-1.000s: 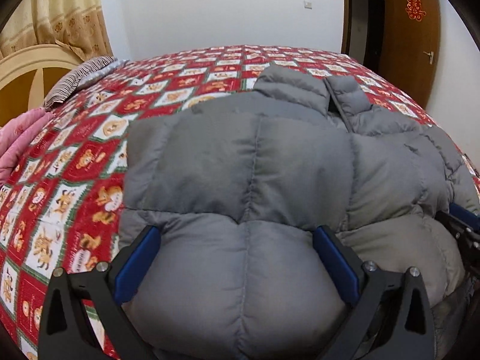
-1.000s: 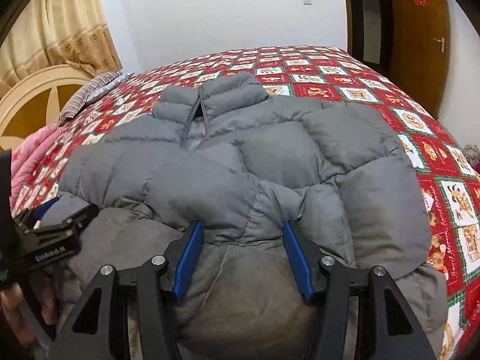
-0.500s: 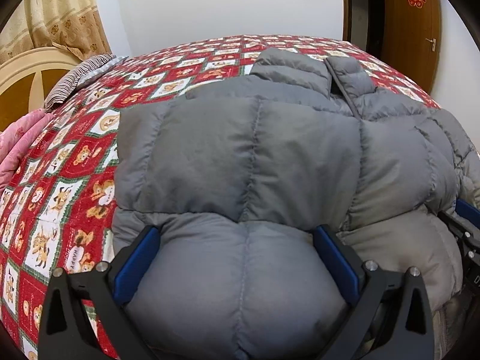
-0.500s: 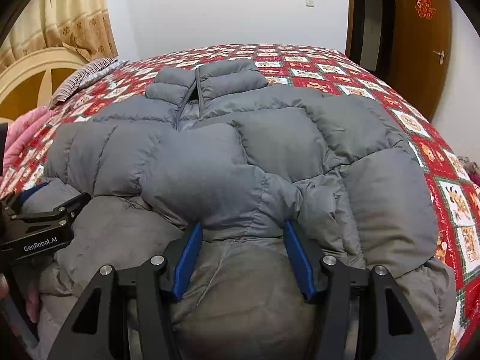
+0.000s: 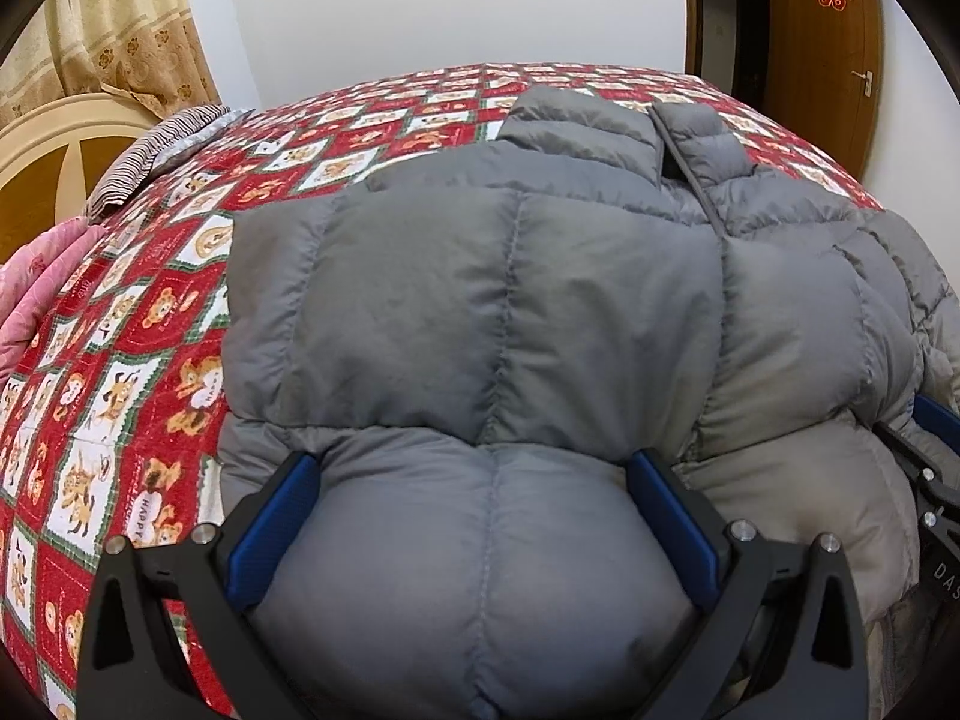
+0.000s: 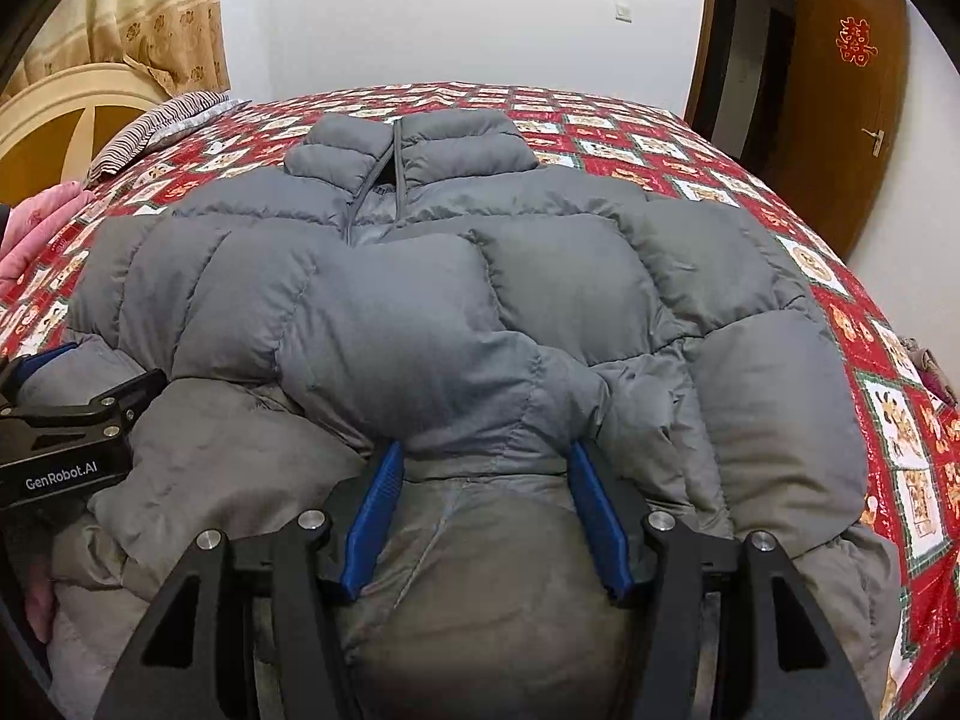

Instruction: Fold large clothes

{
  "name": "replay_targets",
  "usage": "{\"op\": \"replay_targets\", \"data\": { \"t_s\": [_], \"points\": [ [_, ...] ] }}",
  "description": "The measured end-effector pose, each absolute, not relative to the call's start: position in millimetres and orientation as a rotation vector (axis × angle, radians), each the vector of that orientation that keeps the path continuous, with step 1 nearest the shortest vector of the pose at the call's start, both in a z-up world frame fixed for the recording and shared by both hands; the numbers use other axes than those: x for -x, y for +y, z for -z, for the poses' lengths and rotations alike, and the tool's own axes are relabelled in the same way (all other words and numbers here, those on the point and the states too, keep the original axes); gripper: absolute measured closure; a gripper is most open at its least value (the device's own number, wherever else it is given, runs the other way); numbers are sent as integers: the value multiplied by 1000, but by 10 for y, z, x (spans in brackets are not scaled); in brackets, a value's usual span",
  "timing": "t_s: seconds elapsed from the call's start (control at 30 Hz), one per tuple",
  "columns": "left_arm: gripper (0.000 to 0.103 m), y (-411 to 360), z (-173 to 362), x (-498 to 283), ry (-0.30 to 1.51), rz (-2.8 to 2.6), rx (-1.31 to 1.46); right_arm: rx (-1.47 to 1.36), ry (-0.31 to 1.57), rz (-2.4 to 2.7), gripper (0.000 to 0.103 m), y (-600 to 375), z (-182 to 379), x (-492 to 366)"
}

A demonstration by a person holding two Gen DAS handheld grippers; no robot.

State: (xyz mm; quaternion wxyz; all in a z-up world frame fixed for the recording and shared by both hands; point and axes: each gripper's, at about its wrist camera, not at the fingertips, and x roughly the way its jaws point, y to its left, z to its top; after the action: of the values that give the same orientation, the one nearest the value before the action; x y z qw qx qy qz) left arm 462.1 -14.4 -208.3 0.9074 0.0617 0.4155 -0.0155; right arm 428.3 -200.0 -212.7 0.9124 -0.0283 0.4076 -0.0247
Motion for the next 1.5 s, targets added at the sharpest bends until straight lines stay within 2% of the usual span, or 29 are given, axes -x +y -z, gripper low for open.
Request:
{"op": "replay_targets", "data": {
  "t_s": [0.7, 0.83, 0.93, 1.03, 1.17, 1.5],
  "points": [
    [0, -101, 2052, -4596, 856, 37, -107, 106, 841, 70, 44, -1919, 2098, -4265],
    [0, -60, 1891, -4524, 862, 35, -121, 121, 863, 36, 41, -1937, 2048, -4264],
    [0, 30, 1629, -4436, 811, 74, -85, 92, 897, -39, 29, -2021, 1881, -4221],
    [0, 105, 1346, -4469, 758, 92, -62, 52, 881, -70, 27, -2115, 1700, -4201],
    [0, 79, 1207, -4861, 764, 76, -60, 5, 872, -85, 26, -2212, 1513, -4416],
    [0, -162, 1248, -6019, 843, 52, -47, -103, 924, -22, 26, -2396, 1344, -5745]
  ]
}}
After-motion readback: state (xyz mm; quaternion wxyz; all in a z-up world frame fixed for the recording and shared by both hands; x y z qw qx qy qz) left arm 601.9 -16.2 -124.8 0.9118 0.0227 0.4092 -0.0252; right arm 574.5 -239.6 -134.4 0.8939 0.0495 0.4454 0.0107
